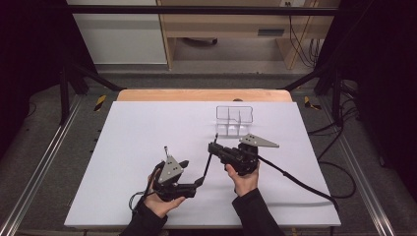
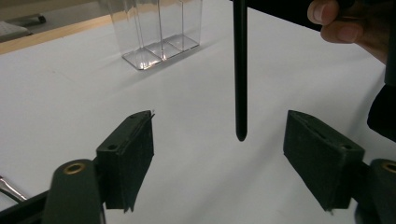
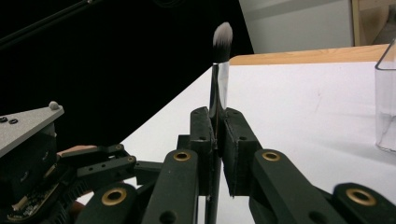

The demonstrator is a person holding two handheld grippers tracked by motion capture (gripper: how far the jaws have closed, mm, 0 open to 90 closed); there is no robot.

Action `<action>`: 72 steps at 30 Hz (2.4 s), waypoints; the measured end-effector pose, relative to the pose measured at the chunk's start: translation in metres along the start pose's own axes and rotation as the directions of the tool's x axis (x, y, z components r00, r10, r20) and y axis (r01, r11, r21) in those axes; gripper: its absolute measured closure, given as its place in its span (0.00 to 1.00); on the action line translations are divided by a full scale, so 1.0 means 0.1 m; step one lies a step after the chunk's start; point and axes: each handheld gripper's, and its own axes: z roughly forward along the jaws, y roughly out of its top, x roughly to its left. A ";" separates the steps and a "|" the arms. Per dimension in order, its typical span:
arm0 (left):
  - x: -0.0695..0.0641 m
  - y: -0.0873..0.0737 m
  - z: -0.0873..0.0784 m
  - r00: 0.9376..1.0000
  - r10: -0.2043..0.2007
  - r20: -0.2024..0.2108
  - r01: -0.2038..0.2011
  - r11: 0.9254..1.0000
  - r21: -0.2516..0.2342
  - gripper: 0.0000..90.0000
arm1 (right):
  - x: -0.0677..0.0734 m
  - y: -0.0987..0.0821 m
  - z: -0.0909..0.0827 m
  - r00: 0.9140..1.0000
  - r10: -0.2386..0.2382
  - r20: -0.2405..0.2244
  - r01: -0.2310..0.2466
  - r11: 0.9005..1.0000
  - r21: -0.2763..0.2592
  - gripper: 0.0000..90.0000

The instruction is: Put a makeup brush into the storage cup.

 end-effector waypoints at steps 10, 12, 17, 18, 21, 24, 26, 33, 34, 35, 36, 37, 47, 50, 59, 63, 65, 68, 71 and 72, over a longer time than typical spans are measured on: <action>0.18 0.00 -0.19 1.000 0.002 -0.006 -0.002 1.000 -0.001 0.13 | -0.07 0.03 -0.10 0.999 -0.028 0.031 0.029 1.000 -0.006 0.93; 0.24 0.00 -0.23 1.000 -0.007 -0.008 0.007 1.000 -0.003 0.13 | -0.07 0.05 -0.12 0.998 -0.042 0.037 0.043 0.999 -0.009 0.93; 0.36 -0.01 -0.31 0.999 -0.015 -0.033 0.016 1.000 0.003 0.11 | -0.10 0.07 -0.16 0.997 -0.057 0.050 0.058 0.998 -0.011 0.93; 0.39 -0.02 -0.32 0.999 -0.017 -0.039 0.017 1.000 0.003 0.11 | -0.11 0.08 -0.18 0.997 -0.058 0.052 0.058 0.998 -0.014 0.93; 0.43 -0.04 -0.34 0.999 -0.022 -0.046 0.023 1.000 0.011 0.11 | -0.15 0.10 -0.21 0.997 -0.054 0.060 0.055 0.998 -0.028 0.93; 0.49 -0.07 -0.37 0.998 -0.030 -0.060 0.031 0.999 0.015 0.11 | -0.22 0.14 -0.27 0.995 -0.054 0.080 0.058 0.997 -0.043 0.93; 0.54 -0.07 -0.39 0.997 -0.041 -0.067 0.042 0.999 0.011 0.10 | -0.23 0.16 -0.29 0.994 -0.056 0.088 0.061 0.997 -0.047 0.93; 0.64 -0.08 -0.45 0.995 -0.048 -0.084 0.049 0.999 0.008 0.10 | -0.29 0.20 -0.29 0.989 -0.082 0.126 0.087 0.995 -0.039 0.93; 0.67 -0.09 -0.47 0.994 -0.057 -0.092 0.058 0.998 0.007 0.10 | -0.30 0.21 -0.29 0.988 -0.084 0.129 0.090 0.995 -0.039 0.93; 0.67 -0.09 -0.47 0.994 -0.057 -0.092 0.058 0.998 0.007 0.10 | -0.30 0.21 -0.29 0.988 -0.084 0.129 0.090 0.995 -0.039 0.93; 0.69 -0.09 -0.49 0.993 -0.057 -0.100 0.058 0.998 0.007 0.10 | -0.31 0.22 -0.30 0.987 -0.086 0.137 0.092 0.995 -0.042 0.93; 0.69 -0.09 -0.49 0.993 -0.057 -0.100 0.058 0.998 0.007 0.10 | -0.32 0.24 -0.30 0.986 -0.087 0.143 0.094 0.995 -0.045 0.93; 0.80 -0.15 -0.55 0.989 -0.061 -0.137 0.065 0.998 0.022 0.10 | -0.41 0.32 -0.24 0.977 -0.101 0.186 0.110 0.993 -0.039 0.93; 0.82 -0.16 -0.58 0.988 -0.066 -0.141 0.069 0.997 0.019 0.10 | -0.42 0.38 -0.21 0.971 -0.121 0.206 0.130 0.991 -0.031 0.93; 0.84 -0.17 -0.58 0.985 -0.066 -0.157 0.071 0.997 0.027 0.10 | -0.42 0.57 -0.17 0.954 -0.160 0.255 0.174 0.984 -0.034 0.93; 0.85 -0.18 -0.56 0.985 -0.058 -0.160 0.066 0.997 0.043 0.10 | -0.46 0.66 -0.12 0.943 -0.178 0.280 0.193 0.981 -0.026 0.93; 0.85 -0.18 -0.56 0.985 -0.058 -0.162 0.066 0.997 0.045 0.10 | -0.47 0.69 -0.11 0.940 -0.181 0.288 0.197 0.980 -0.027 0.93; 0.86 -0.19 -0.56 0.985 -0.060 -0.162 0.068 0.997 0.046 0.10 | -0.49 0.75 -0.09 0.934 -0.186 0.305 0.204 0.979 -0.026 0.93; 0.87 -0.19 -0.56 0.985 -0.063 -0.162 0.071 0.996 0.045 0.10 | -0.51 0.80 -0.07 0.929 -0.186 0.321 0.208 0.978 -0.034 0.93; 0.87 -0.19 -0.56 0.985 -0.063 -0.162 0.071 0.996 0.045 0.10 | -0.52 0.82 -0.07 0.926 -0.188 0.327 0.211 0.977 -0.036 0.93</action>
